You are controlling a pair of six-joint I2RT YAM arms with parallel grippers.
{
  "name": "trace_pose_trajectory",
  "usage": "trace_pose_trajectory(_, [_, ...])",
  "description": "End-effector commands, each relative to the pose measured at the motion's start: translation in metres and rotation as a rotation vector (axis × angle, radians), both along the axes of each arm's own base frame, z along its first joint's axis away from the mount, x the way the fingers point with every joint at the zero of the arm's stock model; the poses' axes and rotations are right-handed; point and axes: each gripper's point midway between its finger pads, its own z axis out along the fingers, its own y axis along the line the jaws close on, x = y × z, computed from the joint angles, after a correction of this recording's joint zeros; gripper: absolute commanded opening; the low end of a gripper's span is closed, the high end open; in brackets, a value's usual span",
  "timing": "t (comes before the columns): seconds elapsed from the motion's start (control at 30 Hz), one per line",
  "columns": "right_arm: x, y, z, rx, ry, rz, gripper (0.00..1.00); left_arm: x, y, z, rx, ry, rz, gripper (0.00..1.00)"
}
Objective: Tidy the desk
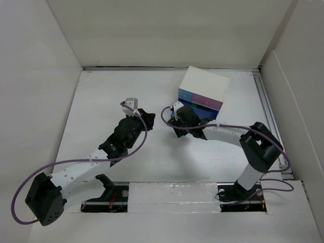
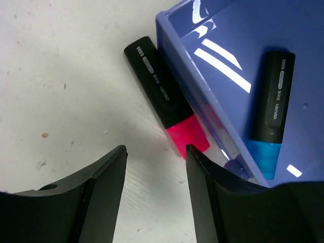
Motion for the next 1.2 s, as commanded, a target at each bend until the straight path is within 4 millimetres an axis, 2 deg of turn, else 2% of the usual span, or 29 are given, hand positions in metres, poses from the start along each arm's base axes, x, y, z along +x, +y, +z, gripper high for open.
trace_pose_trajectory(0.0, [0.018, 0.006, 0.016, -0.006, -0.051, -0.032, 0.57, -0.002, -0.001, 0.018, -0.038, -0.044, -0.011, 0.13])
trace_pose_trajectory(0.13, [0.022, 0.004, 0.014, -0.023, -0.059, -0.049, 0.60, -0.003, -0.002, 0.019, -0.042, -0.045, -0.021, 0.13])
trace_pose_trajectory(0.27, [0.024, 0.005, 0.002, -0.051, -0.040, -0.050, 0.61, -0.004, -0.003, 0.020, -0.045, -0.048, -0.026, 0.13])
trace_pose_trajectory(0.53, [0.022, 0.020, -0.012, -0.022, 0.009, -0.003, 0.60, -0.004, -0.002, 0.022, -0.047, -0.050, -0.023, 0.13])
trace_pose_trajectory(0.6, [0.014, 0.023, -0.012, -0.007, 0.021, 0.014, 0.57, -0.005, -0.002, 0.021, -0.047, -0.050, -0.023, 0.13])
trace_pose_trajectory(0.63, [0.012, 0.023, -0.004, 0.019, 0.014, 0.011, 0.55, -0.005, -0.001, 0.022, -0.048, -0.052, -0.018, 0.13])
trace_pose_trajectory(0.67, [0.006, 0.025, -0.002, 0.030, 0.016, 0.021, 0.48, -0.005, 0.000, 0.021, -0.048, -0.050, -0.017, 0.13])
trace_pose_trajectory(0.73, [-0.003, 0.024, 0.006, 0.060, 0.010, 0.022, 0.47, -0.005, 0.002, 0.024, -0.055, -0.057, -0.006, 0.13])
trace_pose_trajectory(0.83, [0.001, 0.025, 0.012, 0.066, -0.016, 0.019, 0.51, -0.006, 0.005, 0.026, -0.061, -0.064, 0.003, 0.12])
trace_pose_trajectory(1.0, [0.007, 0.035, -0.009, 0.029, 0.033, 0.032, 0.50, -0.005, 0.011, 0.028, -0.057, -0.069, 0.030, 0.12])
trace_pose_trajectory(1.17, [0.005, 0.033, -0.012, 0.030, 0.036, 0.024, 0.50, -0.007, 0.018, 0.032, -0.071, -0.080, 0.051, 0.12])
